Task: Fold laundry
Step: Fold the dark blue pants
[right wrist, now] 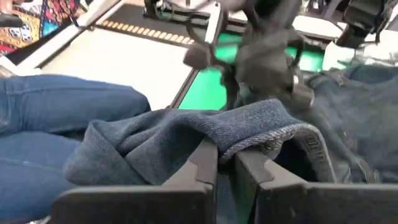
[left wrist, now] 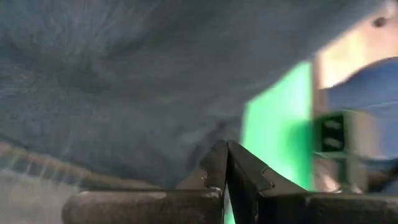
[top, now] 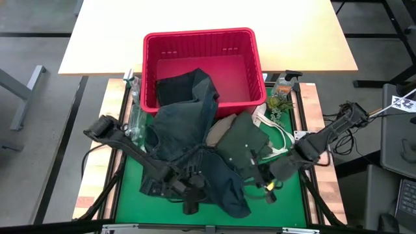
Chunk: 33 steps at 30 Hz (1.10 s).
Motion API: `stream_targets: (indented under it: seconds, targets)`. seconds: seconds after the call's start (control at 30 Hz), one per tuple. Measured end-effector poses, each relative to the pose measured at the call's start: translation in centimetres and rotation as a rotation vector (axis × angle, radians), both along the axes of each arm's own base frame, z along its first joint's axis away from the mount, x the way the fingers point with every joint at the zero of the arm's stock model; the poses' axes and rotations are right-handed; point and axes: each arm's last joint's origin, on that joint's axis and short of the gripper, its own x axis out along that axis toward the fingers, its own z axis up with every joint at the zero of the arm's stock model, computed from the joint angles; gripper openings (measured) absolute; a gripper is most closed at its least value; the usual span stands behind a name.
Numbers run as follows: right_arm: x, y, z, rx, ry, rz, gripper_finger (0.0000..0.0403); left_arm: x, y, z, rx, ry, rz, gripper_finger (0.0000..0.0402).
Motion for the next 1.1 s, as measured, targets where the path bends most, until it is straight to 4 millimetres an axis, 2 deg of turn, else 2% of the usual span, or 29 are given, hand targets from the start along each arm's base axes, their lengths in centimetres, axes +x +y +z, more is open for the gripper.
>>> stream_targets:
  seconds: [0.23,0.43,0.67,0.93,1.1]
  targets:
    - [4.0,-1.4,-1.3,0.006,-0.069,-0.044,0.0024,-5.2,-0.9,5.4,-0.055,0.012,-0.001,0.0003]
    - [8.1,-3.5,-2.7,0.017,-0.171,-0.134,0.0024,-9.8,-0.9,8.0,-0.103,0.088,0.076,0.0003]
    - [12.9,-6.3,-5.6,0.084,-0.266,-0.157,0.0024,-14.1,-1.5,9.3,-0.165,0.179,0.160,0.0003]
    - [17.5,-7.4,-9.4,0.150,-0.457,-0.145,0.0024,-16.3,-2.9,9.4,-0.238,0.218,0.224,0.0003]
    - [19.9,-7.3,-11.2,0.149,-0.467,-0.159,0.0024,-17.3,-3.7,9.4,-0.298,0.246,0.263,0.0003]
